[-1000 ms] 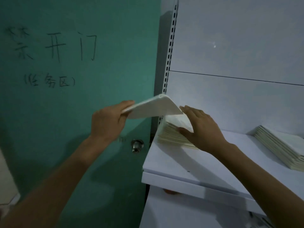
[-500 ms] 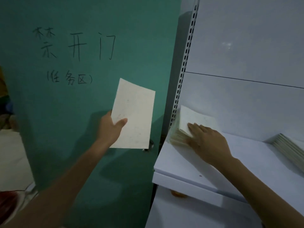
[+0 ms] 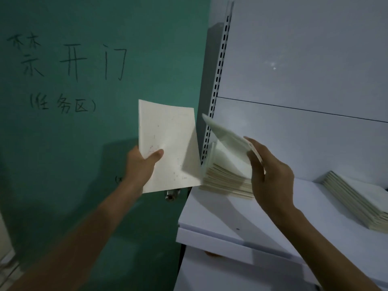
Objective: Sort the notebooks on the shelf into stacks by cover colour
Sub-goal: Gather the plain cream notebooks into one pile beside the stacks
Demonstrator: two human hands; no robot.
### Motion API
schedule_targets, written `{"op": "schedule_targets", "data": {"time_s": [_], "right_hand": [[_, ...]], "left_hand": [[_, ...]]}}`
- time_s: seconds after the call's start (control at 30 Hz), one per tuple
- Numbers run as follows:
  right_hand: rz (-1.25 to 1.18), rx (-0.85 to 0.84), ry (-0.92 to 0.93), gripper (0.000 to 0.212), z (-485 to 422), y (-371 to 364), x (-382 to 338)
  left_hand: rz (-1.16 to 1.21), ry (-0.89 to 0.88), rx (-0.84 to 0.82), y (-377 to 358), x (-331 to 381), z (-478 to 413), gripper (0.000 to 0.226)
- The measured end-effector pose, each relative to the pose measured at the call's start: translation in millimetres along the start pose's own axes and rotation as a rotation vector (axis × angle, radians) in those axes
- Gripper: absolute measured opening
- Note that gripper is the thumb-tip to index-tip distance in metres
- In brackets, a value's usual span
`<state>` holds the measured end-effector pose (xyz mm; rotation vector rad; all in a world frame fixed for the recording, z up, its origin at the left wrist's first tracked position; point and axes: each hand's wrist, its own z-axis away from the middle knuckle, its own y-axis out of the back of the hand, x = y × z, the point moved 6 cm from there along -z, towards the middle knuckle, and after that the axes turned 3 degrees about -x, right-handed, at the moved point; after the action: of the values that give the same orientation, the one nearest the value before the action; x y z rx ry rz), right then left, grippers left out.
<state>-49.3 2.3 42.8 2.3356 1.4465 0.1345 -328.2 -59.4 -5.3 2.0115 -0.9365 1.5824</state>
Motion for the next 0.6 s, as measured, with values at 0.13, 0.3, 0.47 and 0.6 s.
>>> {"op": "schedule_targets", "data": {"time_s": [0.13,0.3,0.47,0.6], "right_hand": [[-0.053,0.099,0.15,0.038,-7,-16,-35],[0.221,-0.116,0.493,0.036,23,-77,-83],[0.183,-0.157,0.447,0.037,33,-87,-88],[0.177,-0.174,0.429,0.052,35,-83,-78]], "left_hand": [[0.146,0.141,-0.069,-10,0,9,0.021],[0.195,0.177,-0.135,-15,9,23,0.023],[0.18,0.116,-0.152,-10,14,35,0.026],[0.263,0.131,-0.257,-27,17,39,0.052]]}}
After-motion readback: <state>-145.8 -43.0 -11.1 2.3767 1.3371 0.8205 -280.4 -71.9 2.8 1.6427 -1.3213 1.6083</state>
